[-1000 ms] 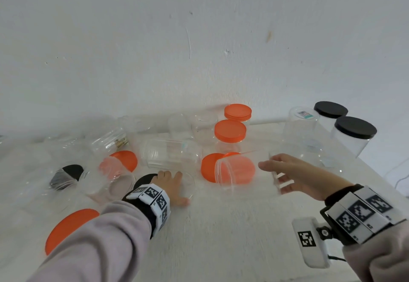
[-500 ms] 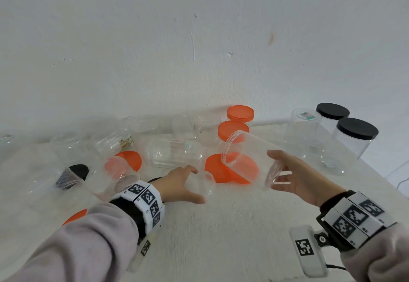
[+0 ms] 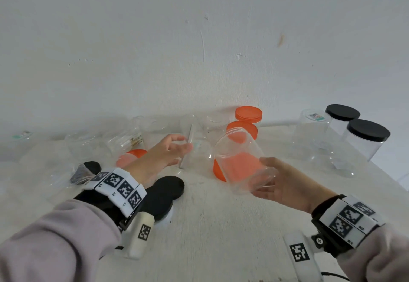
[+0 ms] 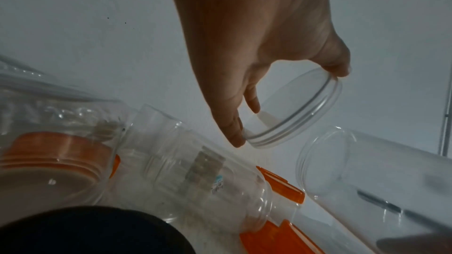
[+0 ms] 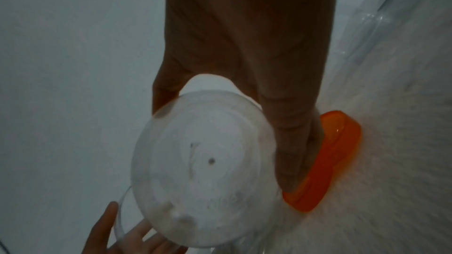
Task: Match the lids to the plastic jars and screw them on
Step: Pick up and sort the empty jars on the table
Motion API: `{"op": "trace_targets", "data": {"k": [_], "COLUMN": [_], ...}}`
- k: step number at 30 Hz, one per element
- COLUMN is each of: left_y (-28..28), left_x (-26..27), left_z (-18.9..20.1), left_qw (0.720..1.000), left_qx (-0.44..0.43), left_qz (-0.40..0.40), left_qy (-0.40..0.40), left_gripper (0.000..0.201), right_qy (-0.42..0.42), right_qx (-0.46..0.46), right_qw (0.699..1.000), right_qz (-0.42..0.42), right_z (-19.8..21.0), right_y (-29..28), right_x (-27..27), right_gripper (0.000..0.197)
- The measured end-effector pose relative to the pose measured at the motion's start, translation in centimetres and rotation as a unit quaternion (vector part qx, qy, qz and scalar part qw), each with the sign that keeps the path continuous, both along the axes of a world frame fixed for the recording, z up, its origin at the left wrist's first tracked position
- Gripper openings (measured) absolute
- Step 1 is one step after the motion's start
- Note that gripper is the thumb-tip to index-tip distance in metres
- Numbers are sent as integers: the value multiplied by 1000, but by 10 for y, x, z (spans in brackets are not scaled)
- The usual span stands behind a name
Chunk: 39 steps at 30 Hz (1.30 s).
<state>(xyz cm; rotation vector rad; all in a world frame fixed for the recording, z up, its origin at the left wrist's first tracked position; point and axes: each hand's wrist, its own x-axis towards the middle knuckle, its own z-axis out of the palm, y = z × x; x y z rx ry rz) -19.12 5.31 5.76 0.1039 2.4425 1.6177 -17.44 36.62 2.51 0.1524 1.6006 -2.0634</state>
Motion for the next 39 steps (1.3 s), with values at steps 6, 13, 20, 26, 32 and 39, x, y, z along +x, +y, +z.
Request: {"op": "trace_targets", "data": {"k": [6,13,20,26,32,39], "left_y": [-9,-7,-5,4,18,37], "left_x": [14,26,34,39,44,39], "left_z": [14,17,6,2,-3,-12], "left_qw": [1000,998,979,967,958,952], "left_qx": [-10,-58,-187,-225,-247,-254], "left_qz": [10,16,-25,-60,-88,-117], "left_qy": [13,25,82,105,114,125], "left_gripper": [52,77,102,95,90,100], "right_qy": [49,140,167,179,193,219], "right_qx": [81,299,414,428,312,301], "right_qw": [990,933,867,851,903,903], "right_qz": [101,147,221,246,225,214], "right_z": [-9,-15,-26,-33,-28,-29], "right_y": [-26,-60,-72,-69,-67,-69], "right_x": [9,7,-2,-3,-3,-2], "right_gripper": [70,65,96,109,121,115]}}
